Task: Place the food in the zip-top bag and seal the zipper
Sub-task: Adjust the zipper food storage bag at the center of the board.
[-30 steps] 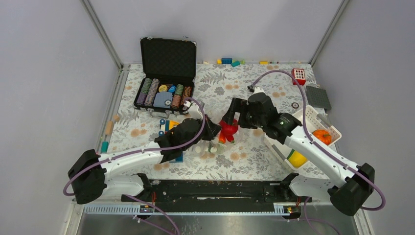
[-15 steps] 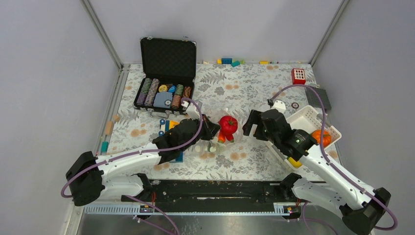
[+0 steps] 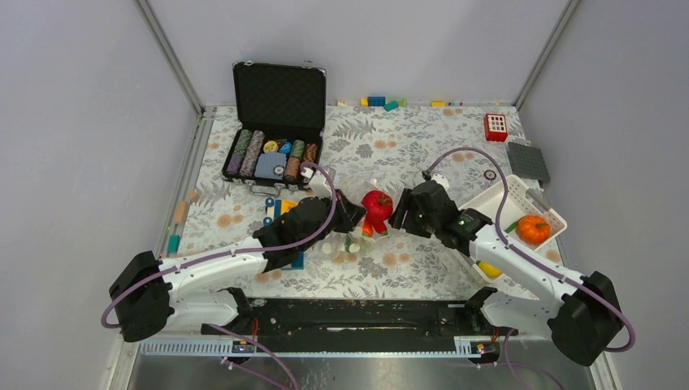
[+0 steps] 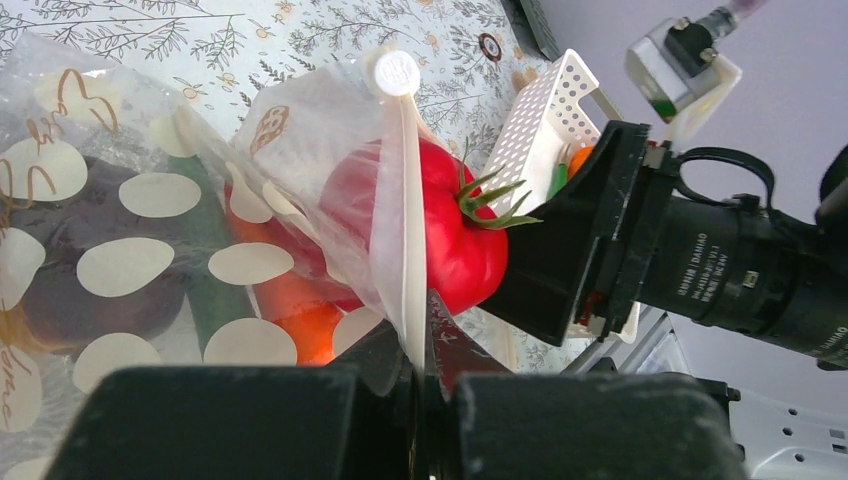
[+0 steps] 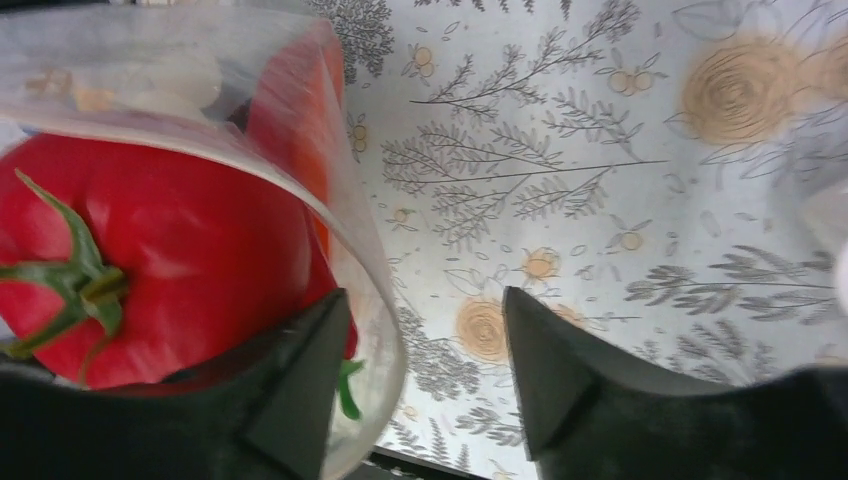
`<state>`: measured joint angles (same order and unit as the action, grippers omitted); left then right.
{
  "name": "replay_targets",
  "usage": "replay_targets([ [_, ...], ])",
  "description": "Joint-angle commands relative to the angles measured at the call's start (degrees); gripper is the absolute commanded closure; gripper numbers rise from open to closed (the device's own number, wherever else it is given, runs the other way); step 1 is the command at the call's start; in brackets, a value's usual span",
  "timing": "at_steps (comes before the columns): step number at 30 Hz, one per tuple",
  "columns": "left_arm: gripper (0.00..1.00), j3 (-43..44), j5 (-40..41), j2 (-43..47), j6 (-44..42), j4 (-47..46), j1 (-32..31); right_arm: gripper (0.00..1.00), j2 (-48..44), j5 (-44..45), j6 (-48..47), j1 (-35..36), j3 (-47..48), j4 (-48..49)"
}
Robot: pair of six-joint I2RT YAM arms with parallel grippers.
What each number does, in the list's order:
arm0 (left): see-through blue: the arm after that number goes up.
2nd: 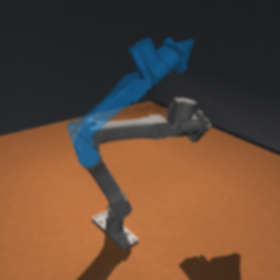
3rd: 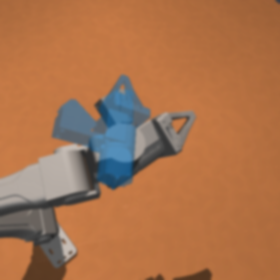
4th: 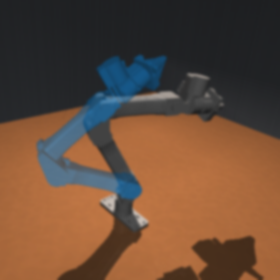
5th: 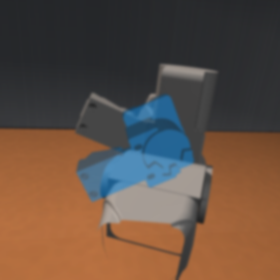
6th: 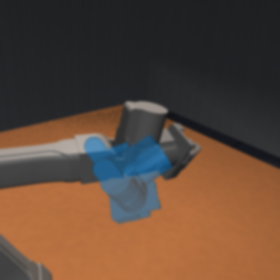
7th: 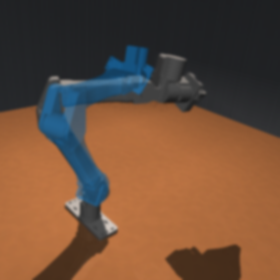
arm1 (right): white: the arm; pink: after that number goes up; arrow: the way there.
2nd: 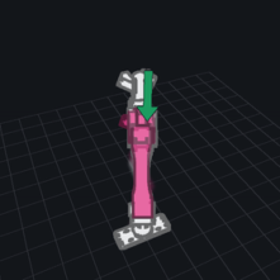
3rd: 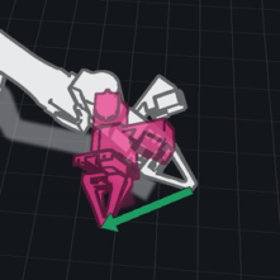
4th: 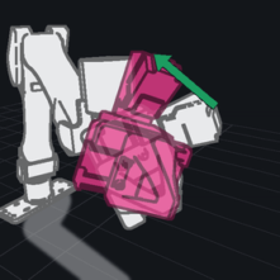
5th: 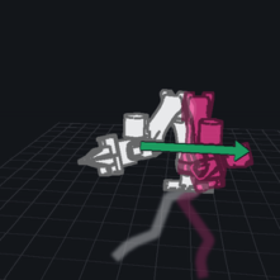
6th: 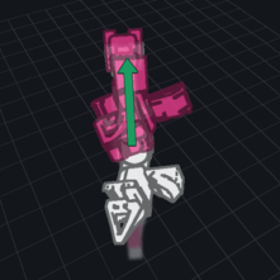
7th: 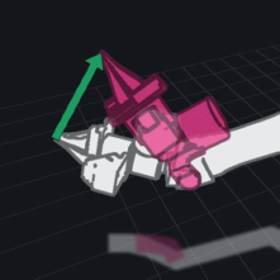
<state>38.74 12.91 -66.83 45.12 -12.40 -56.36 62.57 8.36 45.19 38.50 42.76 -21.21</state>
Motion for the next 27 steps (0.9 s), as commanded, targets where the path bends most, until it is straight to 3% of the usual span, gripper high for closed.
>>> replay_targets([
  [1, 1.00, -0.2, 0.7, 1.9, 0.5, -4.6, -0.1, 0.54, 1.3, -2.7, 2.3, -0.4, -0.6, 6.6],
  [3, 1.00, -0.3, 0.9, 2.0, 0.4, -4.5, -0.1, 0.78, 0.9, -2.4, 1.9, -0.4, -0.6, 7.1],
  [5, 1.00, -0.1, 1.2, 2.0, 0.3, -3.8, -0.1, 0.96, 0.5, -1.4, 0.7, -0.4, 0.6, 5.9],
  [6, 1.00, -0.1, 1.4, 2.0, 0.2, -3.2, -0.1, 1.00, 0.3, -0.7, 0.0, -0.4, 1.4, 4.8],
  [10, 1.00, 2.8, 3.9, 2.4, -1.2, 4.5, -0.2, 1.00, -0.1, 1.7, -4.2, -0.4, 6.0, 0.0],
  [17, 1.00, 11.3, 15.8, 3.6, -4.5, 27.0, -0.2, 1.00, -1.7, 7.2, -11.8, -0.4, 15.3, -10.8],
  [27, 1.00, 24.4, 34.1, -4.4, -5.9, 53.2, -0.5, 1.00, -2.4, 12.9, -20.4, -0.4, 23.8, -16.6],
])
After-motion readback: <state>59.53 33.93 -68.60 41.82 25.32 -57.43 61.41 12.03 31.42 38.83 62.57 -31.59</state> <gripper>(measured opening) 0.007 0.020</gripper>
